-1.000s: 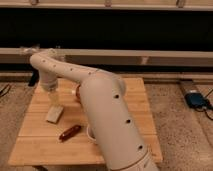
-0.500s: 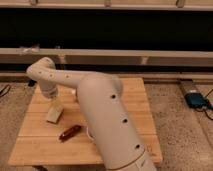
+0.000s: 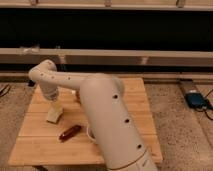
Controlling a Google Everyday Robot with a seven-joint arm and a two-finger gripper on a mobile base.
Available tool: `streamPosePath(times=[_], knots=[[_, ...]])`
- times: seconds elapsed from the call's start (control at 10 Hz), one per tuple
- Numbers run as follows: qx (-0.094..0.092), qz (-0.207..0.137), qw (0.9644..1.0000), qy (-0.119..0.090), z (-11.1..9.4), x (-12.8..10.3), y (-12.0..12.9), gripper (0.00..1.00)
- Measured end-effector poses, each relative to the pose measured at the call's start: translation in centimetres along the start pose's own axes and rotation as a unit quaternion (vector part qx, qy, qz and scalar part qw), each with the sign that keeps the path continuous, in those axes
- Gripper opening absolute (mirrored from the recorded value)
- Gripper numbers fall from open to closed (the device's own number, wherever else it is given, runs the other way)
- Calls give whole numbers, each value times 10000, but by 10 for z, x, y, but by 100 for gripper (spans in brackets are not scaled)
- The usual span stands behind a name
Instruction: Place the white sponge in the ceramic cup
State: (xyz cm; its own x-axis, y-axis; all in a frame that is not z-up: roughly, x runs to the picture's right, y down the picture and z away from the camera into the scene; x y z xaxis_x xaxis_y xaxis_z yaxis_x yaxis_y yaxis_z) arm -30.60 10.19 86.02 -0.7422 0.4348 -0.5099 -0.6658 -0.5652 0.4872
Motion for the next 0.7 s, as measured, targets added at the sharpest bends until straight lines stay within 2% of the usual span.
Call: streamPosePath(times=[0.5,0.7], knots=[[257,-74,9996,109,16,9,-9,80],[372,-102,9992,83,31,11,-10,80]])
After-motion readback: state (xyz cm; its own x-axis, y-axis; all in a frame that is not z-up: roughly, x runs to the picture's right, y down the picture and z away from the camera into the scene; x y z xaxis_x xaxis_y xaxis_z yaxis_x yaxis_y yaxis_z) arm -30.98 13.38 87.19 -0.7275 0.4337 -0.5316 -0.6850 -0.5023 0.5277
